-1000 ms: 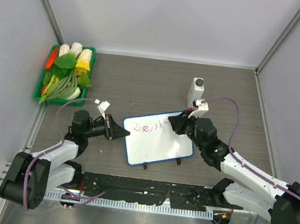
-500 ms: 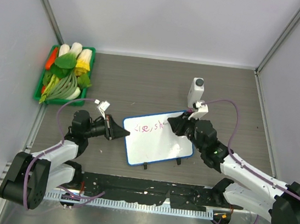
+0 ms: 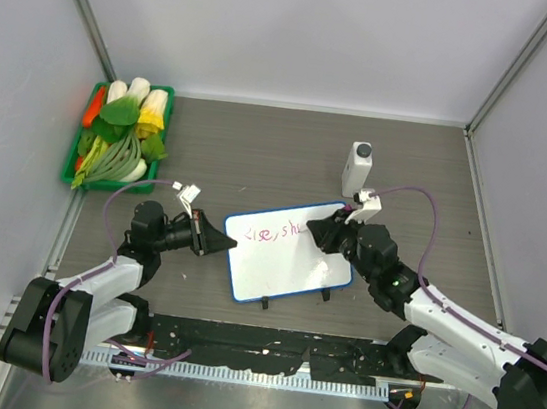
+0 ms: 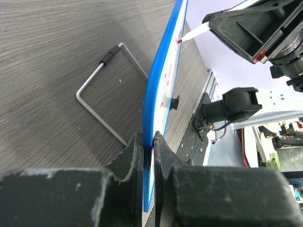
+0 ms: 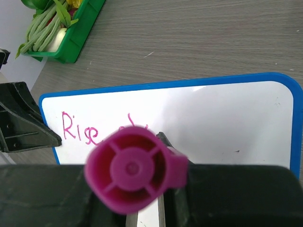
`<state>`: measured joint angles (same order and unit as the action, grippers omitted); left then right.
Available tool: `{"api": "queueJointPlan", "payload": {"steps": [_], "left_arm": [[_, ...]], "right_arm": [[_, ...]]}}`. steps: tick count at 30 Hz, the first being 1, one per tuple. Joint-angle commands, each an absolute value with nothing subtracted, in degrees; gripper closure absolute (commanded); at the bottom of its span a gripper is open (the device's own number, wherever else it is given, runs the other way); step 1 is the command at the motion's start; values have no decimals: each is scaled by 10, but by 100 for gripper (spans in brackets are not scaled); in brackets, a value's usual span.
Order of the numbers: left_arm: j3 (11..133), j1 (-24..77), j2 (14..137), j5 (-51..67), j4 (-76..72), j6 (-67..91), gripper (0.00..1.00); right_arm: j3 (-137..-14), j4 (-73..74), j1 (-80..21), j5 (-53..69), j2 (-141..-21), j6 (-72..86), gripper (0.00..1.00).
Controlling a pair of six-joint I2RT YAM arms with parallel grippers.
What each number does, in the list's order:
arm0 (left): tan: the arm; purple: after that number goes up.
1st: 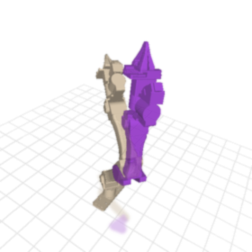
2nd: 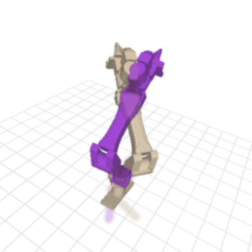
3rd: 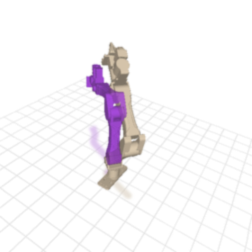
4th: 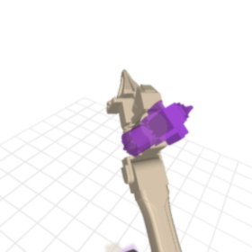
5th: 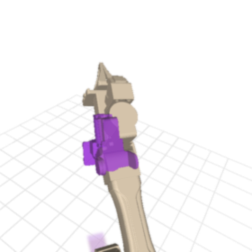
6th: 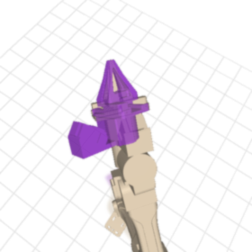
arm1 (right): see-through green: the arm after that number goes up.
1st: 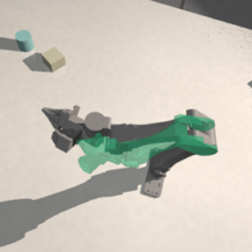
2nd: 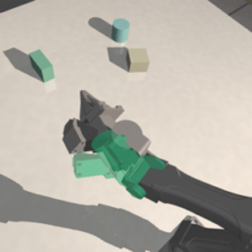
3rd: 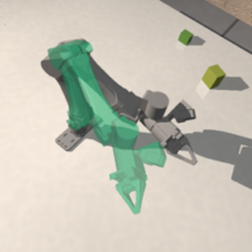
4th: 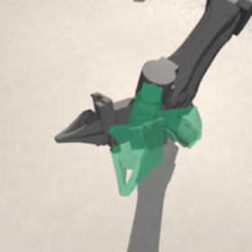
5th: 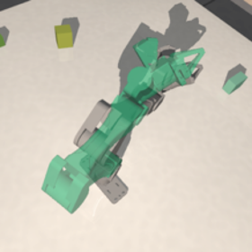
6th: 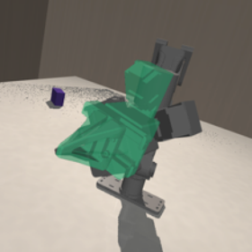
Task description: Write a sentence on the whiteboard
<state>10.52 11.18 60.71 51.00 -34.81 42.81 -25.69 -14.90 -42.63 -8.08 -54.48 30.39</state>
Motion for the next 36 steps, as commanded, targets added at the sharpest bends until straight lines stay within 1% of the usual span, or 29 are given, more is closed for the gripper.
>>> {"api": "queueJointPlan", "payload": {"steps": [1, 10, 20, 31, 36], "left_arm": [[103, 112, 601, 494, -352, 400, 100], [103, 110, 601, 493, -351, 400, 100], [101, 110, 597, 493, -349, 400, 100], [101, 110, 594, 493, -347, 398, 100], [101, 111, 593, 493, -347, 398, 100]], "right_arm": [[-261, -130, -426, -81, -534, 301, 99], [-304, -136, -425, -71, -512, 301, 99], [-343, -140, -425, -110, -566, 287, 99], [-338, -139, -425, -126, -602, 287, 99], [-328, -140, -425, -122, -566, 295, 99]]}}
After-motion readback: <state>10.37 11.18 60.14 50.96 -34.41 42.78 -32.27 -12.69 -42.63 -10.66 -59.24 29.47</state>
